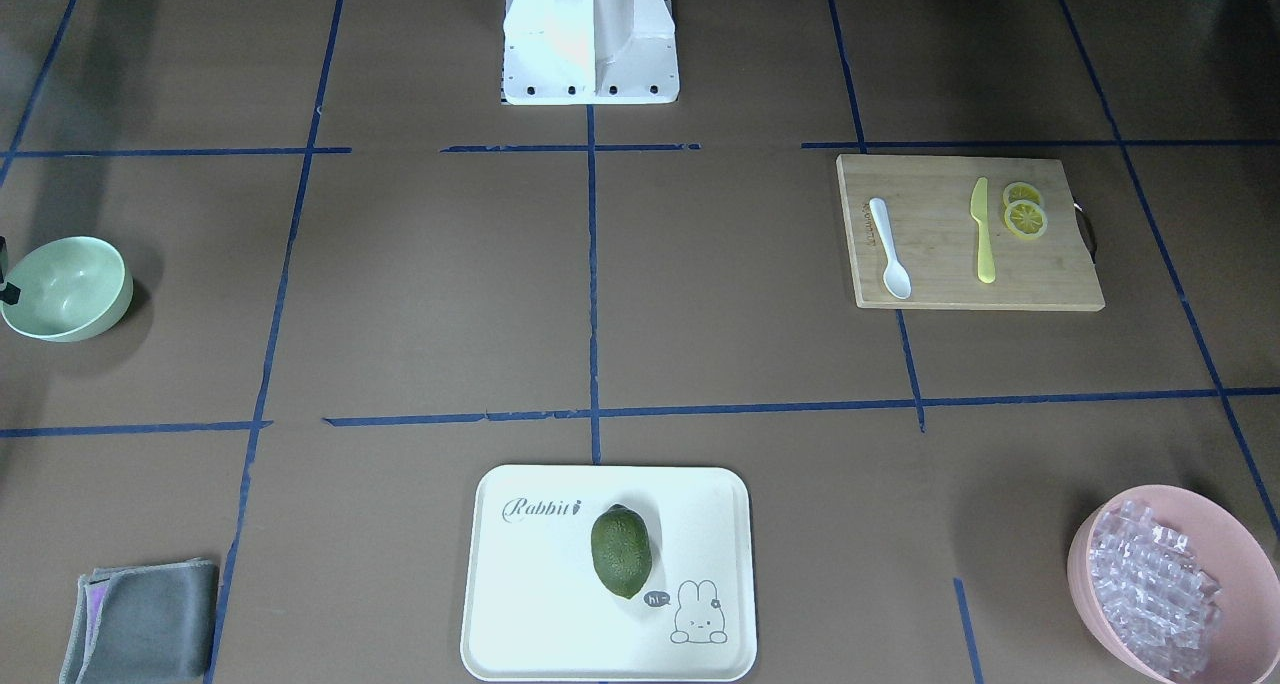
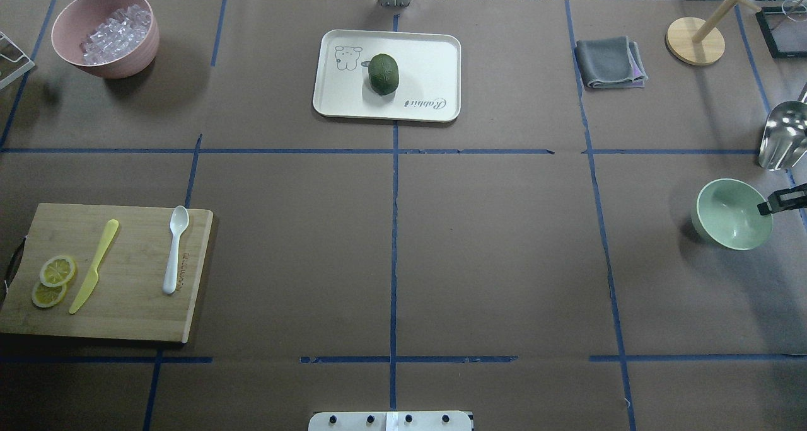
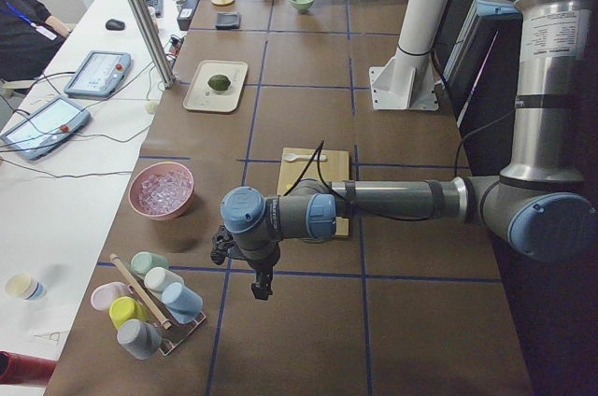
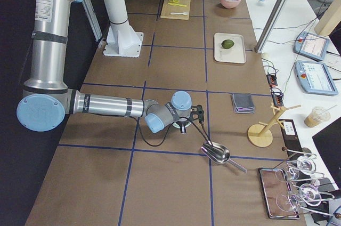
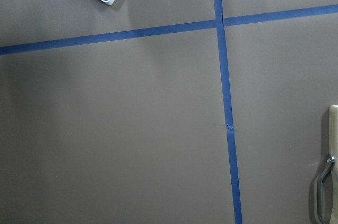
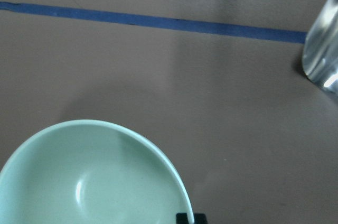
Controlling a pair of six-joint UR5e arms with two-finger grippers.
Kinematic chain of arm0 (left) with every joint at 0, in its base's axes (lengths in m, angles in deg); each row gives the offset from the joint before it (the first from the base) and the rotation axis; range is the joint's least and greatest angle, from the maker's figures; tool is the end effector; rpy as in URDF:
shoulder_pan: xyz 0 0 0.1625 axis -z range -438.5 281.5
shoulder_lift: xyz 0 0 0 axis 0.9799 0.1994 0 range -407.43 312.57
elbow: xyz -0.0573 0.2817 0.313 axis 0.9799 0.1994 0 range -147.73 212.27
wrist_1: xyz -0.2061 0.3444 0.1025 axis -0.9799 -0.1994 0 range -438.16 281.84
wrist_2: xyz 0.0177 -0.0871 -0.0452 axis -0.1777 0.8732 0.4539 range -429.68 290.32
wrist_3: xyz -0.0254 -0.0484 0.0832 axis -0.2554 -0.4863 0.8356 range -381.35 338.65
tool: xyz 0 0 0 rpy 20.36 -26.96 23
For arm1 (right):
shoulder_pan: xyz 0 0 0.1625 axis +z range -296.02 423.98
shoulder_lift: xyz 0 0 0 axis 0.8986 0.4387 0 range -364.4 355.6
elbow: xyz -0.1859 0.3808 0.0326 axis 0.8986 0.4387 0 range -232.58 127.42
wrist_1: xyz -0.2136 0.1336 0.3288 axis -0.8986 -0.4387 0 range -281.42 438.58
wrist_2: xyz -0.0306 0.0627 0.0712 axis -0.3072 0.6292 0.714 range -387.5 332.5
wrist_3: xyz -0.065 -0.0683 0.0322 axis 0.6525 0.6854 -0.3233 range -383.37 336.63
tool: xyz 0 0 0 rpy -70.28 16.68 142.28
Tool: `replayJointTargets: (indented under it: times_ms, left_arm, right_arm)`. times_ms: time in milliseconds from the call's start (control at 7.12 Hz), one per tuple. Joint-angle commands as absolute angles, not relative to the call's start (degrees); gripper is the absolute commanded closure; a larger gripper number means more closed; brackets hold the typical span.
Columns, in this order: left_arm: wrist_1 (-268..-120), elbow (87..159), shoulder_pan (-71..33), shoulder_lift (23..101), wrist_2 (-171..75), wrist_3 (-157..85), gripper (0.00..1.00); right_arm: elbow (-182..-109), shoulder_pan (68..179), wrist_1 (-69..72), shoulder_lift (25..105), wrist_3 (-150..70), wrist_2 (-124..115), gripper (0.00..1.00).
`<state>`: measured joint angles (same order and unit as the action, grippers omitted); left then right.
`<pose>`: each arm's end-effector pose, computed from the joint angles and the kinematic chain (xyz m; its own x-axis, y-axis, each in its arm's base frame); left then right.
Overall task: Place spoon in bowl
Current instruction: 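Grip the bowl rim with the right gripper and slide it to table center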
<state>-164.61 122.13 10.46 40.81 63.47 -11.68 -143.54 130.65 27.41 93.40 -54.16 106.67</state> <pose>-0.0566 -0.4724 0.6822 0.7171 0.1162 -0.6872 -0.1406 0.9899 0.0207 -0.1212 -0.4423 0.6381 0.6122 -0.1364 0.7788 0.0261 0.9880 0.1525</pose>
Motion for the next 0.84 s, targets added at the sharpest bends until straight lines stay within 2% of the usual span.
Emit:
replayJointTargets:
  times_ms: [0, 140, 421, 702]
  left_arm:
    - [-164.6, 122.1, 10.4, 40.7, 63.5, -11.7, 0.0]
    - [-164.7, 122.1, 10.4, 40.7, 63.5, -11.7, 0.0]
    - [-164.5, 122.1, 10.4, 40.7, 63.5, -11.7, 0.0]
    - [-164.6, 122.1, 10.4, 40.7, 63.5, -11.7, 0.0]
  right_arm:
    - [-151.2, 128.0, 27.2, 92.8, -64.7, 108.4, 0.96]
    - [-154.3, 125.5, 27.1, 90.2, -70.3, 108.3, 0.92]
    - [-155.6, 116.2, 26.2, 82.7, -85.2, 104.5, 0.96]
    - [-157.2, 108.8, 11.7, 70.7, -94.0, 98.0, 0.97]
